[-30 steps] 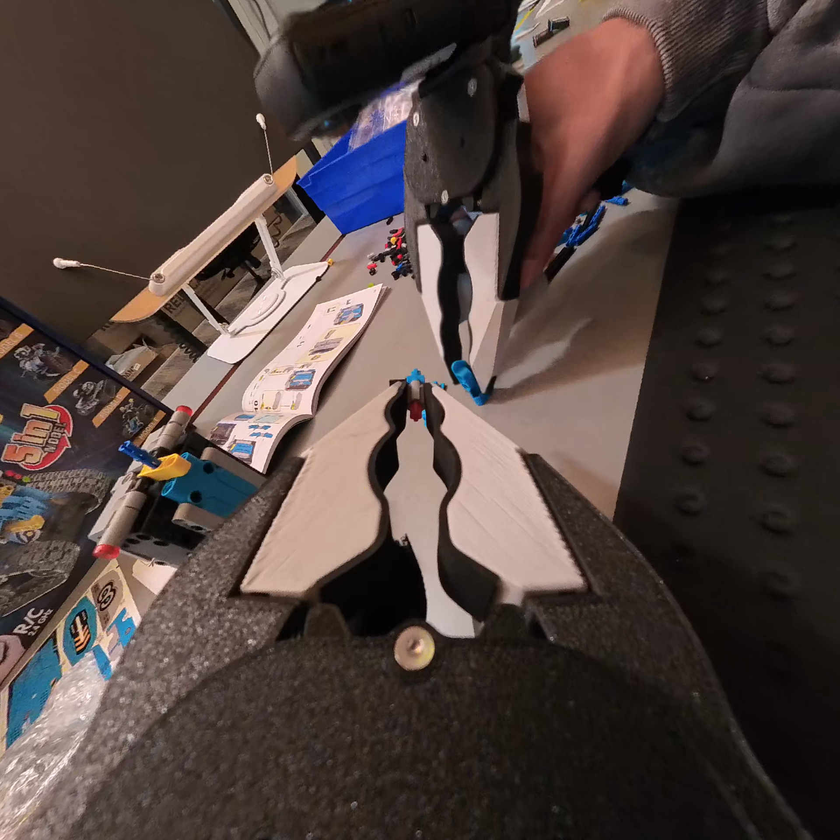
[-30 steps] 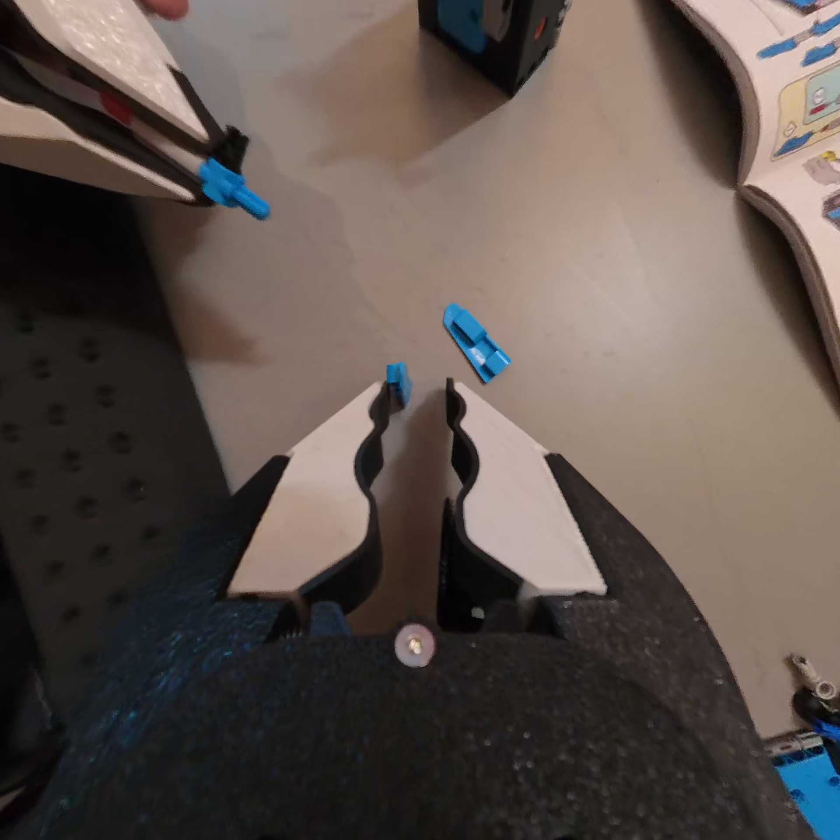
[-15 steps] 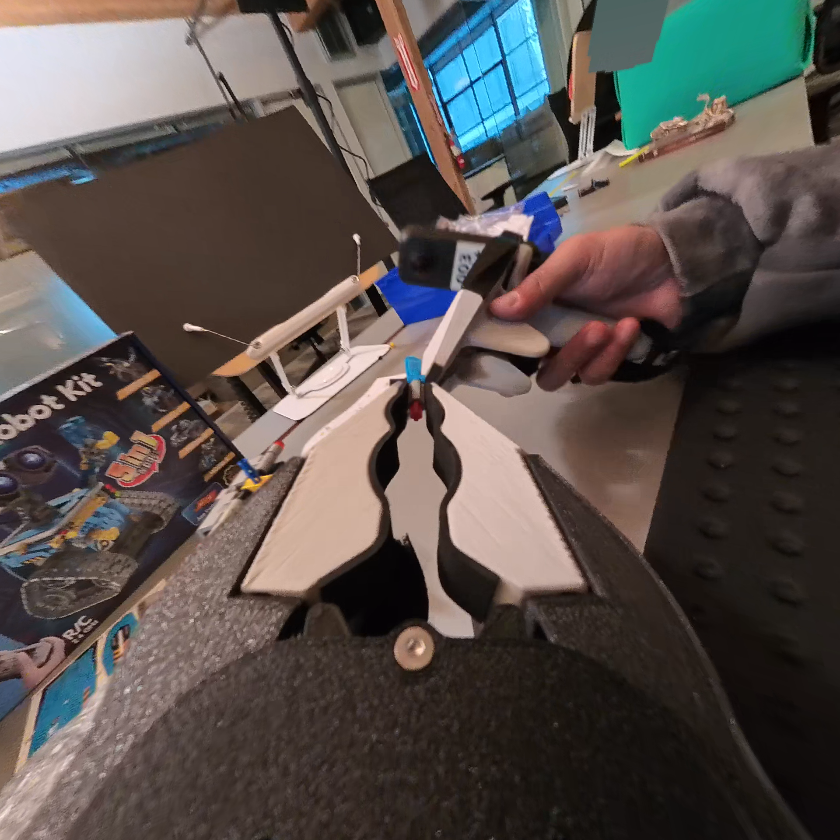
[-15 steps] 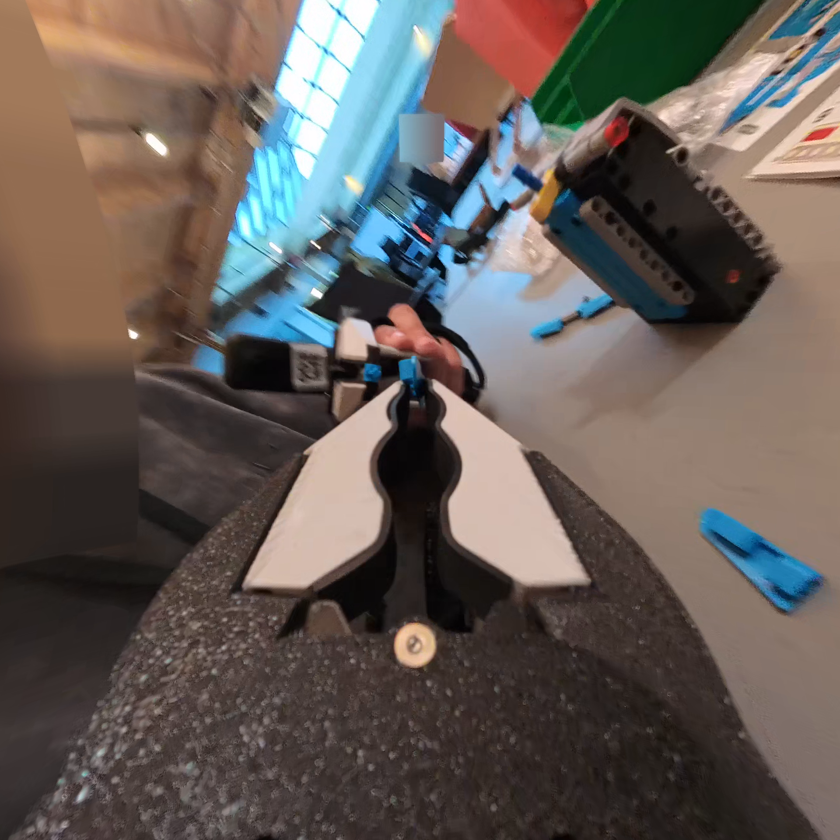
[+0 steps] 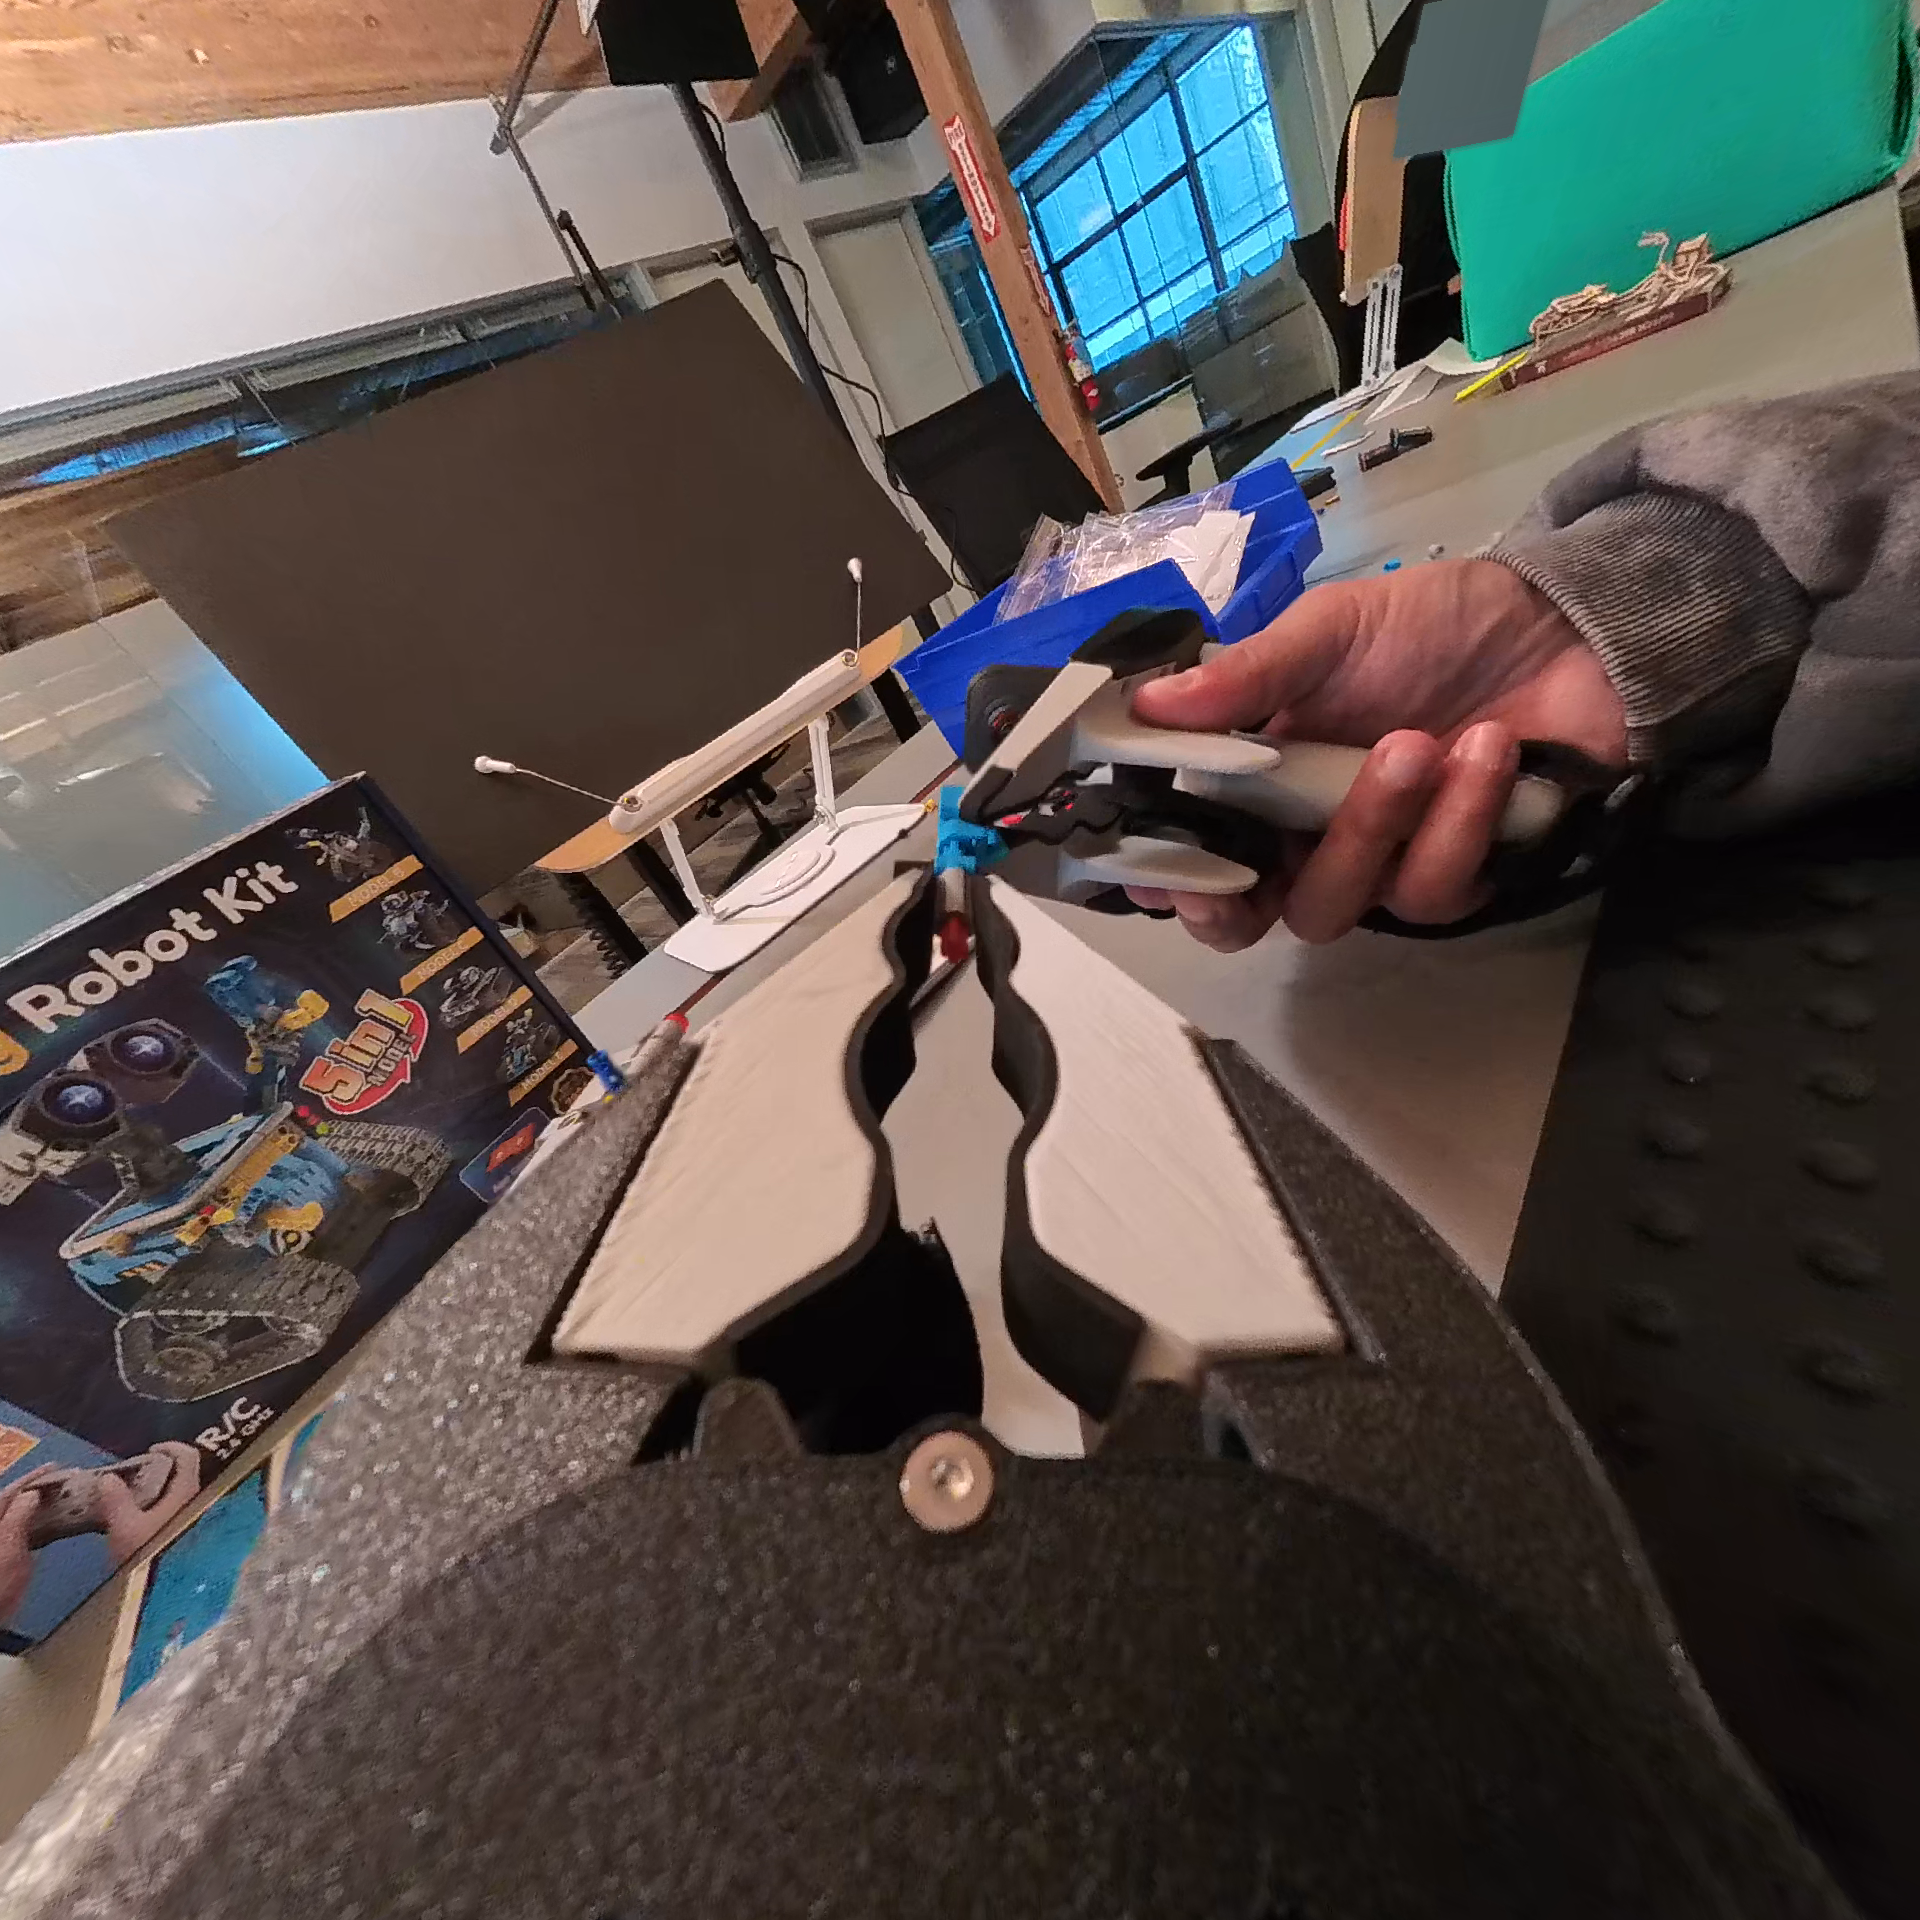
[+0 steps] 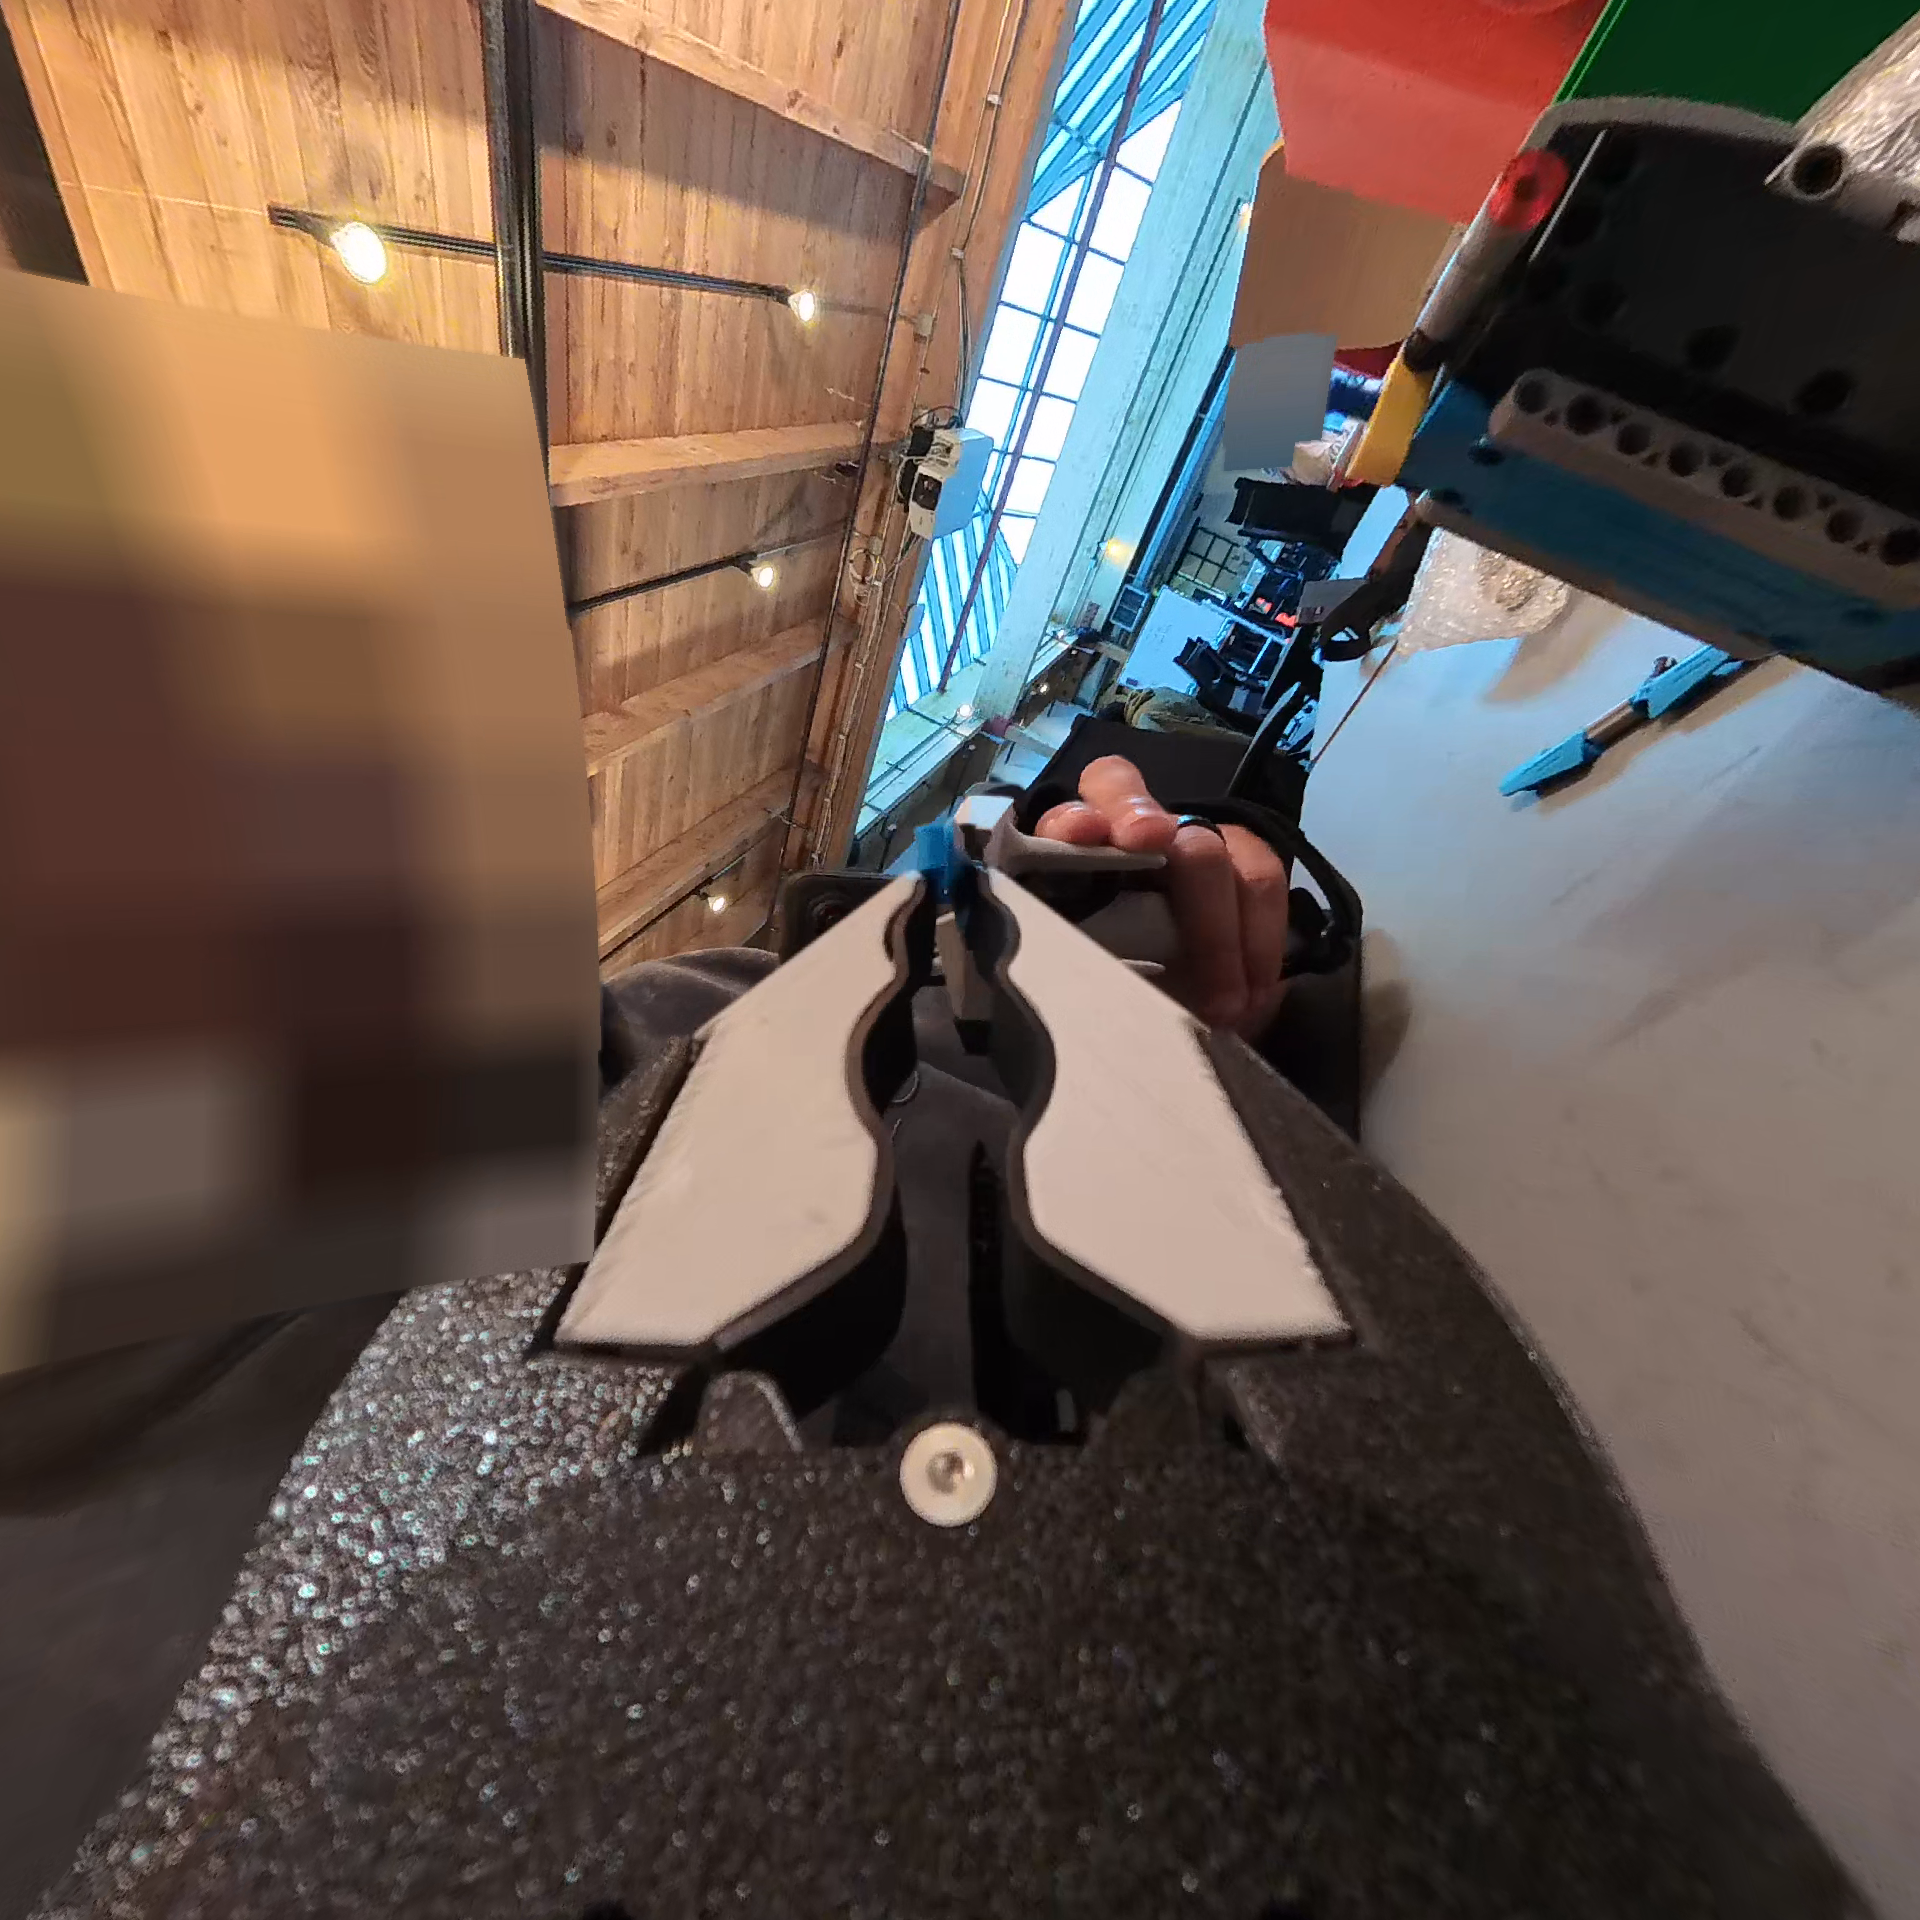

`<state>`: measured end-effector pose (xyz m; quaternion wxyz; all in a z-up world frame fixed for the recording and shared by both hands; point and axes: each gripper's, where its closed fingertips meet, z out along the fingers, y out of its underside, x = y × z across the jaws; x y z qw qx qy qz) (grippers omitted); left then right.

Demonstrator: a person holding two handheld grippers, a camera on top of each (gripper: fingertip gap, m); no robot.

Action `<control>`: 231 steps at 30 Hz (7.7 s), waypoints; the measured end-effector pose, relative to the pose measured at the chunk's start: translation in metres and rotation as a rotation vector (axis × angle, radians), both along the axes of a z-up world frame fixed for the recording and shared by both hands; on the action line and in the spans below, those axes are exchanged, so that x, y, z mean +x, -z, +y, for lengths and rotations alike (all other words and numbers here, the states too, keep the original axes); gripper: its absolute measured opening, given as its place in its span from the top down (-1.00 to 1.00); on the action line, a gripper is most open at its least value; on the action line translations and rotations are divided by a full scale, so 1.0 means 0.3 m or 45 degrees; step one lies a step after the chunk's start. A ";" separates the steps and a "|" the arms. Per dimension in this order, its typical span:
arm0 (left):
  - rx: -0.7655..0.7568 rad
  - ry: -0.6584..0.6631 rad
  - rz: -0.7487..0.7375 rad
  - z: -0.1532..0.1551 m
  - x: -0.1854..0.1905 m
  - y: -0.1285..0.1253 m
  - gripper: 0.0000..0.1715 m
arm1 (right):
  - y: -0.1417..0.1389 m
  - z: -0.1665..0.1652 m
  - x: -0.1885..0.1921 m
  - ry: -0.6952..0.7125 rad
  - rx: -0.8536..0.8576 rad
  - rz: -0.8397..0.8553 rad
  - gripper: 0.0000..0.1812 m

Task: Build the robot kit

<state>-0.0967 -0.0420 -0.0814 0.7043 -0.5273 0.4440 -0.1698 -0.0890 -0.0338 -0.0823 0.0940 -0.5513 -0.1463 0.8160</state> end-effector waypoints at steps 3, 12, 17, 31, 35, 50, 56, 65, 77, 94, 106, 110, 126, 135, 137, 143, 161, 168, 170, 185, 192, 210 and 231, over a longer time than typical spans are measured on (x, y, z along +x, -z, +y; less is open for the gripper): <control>0.022 0.010 0.020 -0.010 0.005 0.003 0.92 | 0.002 -0.012 0.005 -0.048 -0.012 0.001 0.93; -0.056 0.024 -0.023 -0.010 0.008 0.006 0.93 | 0.006 -0.016 0.009 -0.028 0.057 -0.031 0.94; -0.081 0.033 -0.023 -0.012 0.011 0.013 0.93 | 0.012 -0.019 0.011 -0.008 0.123 -0.083 0.93; -0.173 0.073 -0.054 -0.006 0.015 0.024 0.93 | 0.027 -0.021 0.006 -0.018 0.108 -0.105 0.93; -0.188 0.133 -0.080 -0.012 0.021 0.015 0.93 | 0.006 -0.028 0.017 -0.035 0.193 -0.110 0.86; -0.071 0.165 0.016 -0.052 0.040 0.033 0.93 | 0.038 -0.064 0.018 -0.108 0.239 -0.161 0.92; -0.096 0.138 -0.022 -0.039 0.041 0.024 0.93 | 0.028 -0.052 0.017 -0.090 0.173 -0.108 0.93; -0.144 0.149 -0.047 -0.038 0.052 0.026 0.93 | 0.031 -0.056 0.020 -0.111 0.144 -0.110 0.93; -0.314 0.033 -0.149 0.065 -0.032 0.030 0.93 | 0.049 0.117 0.080 0.313 0.366 -0.331 0.52; -0.278 0.031 -0.097 0.062 -0.022 0.046 0.92 | 0.072 0.064 0.076 0.106 0.199 -0.251 0.51; -0.258 0.105 -0.086 0.037 0.009 0.047 0.92 | 0.055 0.019 0.064 0.022 0.205 -0.211 0.51; -0.220 0.117 -0.061 0.020 0.021 0.046 0.92 | 0.060 0.014 0.060 0.007 0.183 -0.214 0.45; -0.193 0.171 -0.021 -0.007 0.055 0.055 0.92 | 0.055 -0.065 0.010 -0.163 0.110 -0.137 0.59; -0.065 0.210 0.105 -0.057 0.091 0.077 0.92 | 0.055 -0.100 -0.009 -0.219 0.111 -0.110 0.78; -0.024 0.191 0.141 -0.059 0.095 0.082 0.92 | 0.063 -0.103 -0.011 -0.212 0.142 -0.134 0.88; -0.037 0.162 0.147 -0.047 0.089 0.085 0.92 | 0.075 -0.101 -0.009 -0.200 0.175 -0.174 0.89; -0.393 0.096 0.133 0.013 0.090 0.159 0.70 | 0.147 0.143 0.176 0.281 0.521 -0.631 0.93; -0.933 0.032 0.465 0.114 0.162 0.386 0.69 | 0.327 0.224 0.260 0.366 0.630 -1.110 0.92; -0.965 0.055 0.474 0.135 0.187 0.383 0.70 | 0.340 0.231 0.270 0.370 0.633 -1.148 0.92; -1.026 0.034 0.581 0.211 0.268 0.465 0.72 | 0.316 0.223 0.267 0.377 0.614 -1.106 0.92; -0.865 0.093 0.665 0.195 0.271 0.462 0.85 | 0.304 0.226 0.265 0.380 0.570 -1.045 0.92; -0.197 0.041 0.398 0.128 0.159 0.201 0.86 | 0.174 0.127 0.142 0.230 0.476 -0.588 0.93; -0.672 0.198 0.592 0.085 0.160 0.403 0.89 | 0.367 0.070 0.136 0.037 0.692 -1.006 0.92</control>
